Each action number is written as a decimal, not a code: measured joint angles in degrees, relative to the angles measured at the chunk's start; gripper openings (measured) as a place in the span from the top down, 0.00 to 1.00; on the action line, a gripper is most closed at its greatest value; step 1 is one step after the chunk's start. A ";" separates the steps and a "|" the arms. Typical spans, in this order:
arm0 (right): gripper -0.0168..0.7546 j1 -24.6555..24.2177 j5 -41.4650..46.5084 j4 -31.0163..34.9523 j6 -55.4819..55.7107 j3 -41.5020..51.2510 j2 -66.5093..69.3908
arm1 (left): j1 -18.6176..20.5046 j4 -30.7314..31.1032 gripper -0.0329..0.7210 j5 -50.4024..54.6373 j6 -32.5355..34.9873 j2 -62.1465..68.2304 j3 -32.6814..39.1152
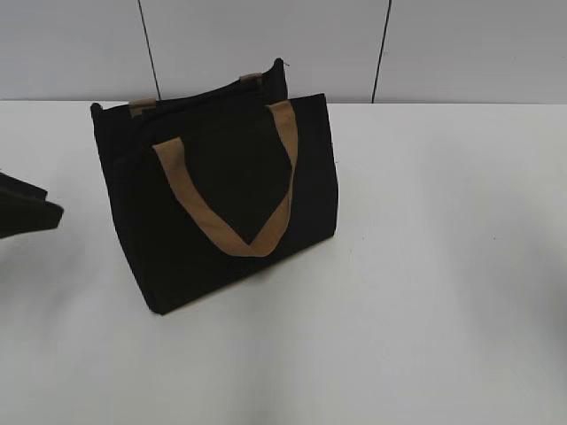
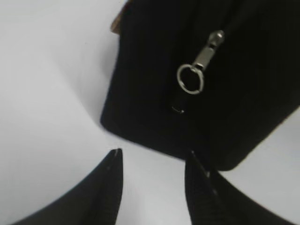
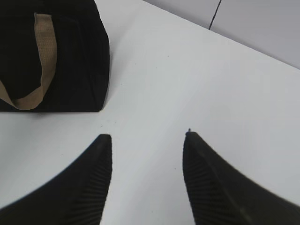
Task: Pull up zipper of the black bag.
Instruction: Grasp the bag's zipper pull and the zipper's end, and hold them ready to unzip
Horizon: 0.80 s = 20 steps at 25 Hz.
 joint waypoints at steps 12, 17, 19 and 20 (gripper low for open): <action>0.49 0.00 0.00 0.00 -0.15 0.00 2.60 | -3.82 -16.04 0.27 -0.24 20.18 8.22 0.81; 0.49 0.00 0.00 0.00 -0.15 0.00 2.99 | -9.33 -24.40 0.28 -4.56 28.42 11.75 0.81; 0.49 0.00 0.00 0.00 -0.15 0.00 3.06 | -10.44 -26.33 0.28 -4.96 29.78 13.67 0.81; 0.49 0.00 0.00 0.00 -0.15 0.00 3.06 | -10.61 -26.68 0.28 -4.96 30.13 14.81 0.81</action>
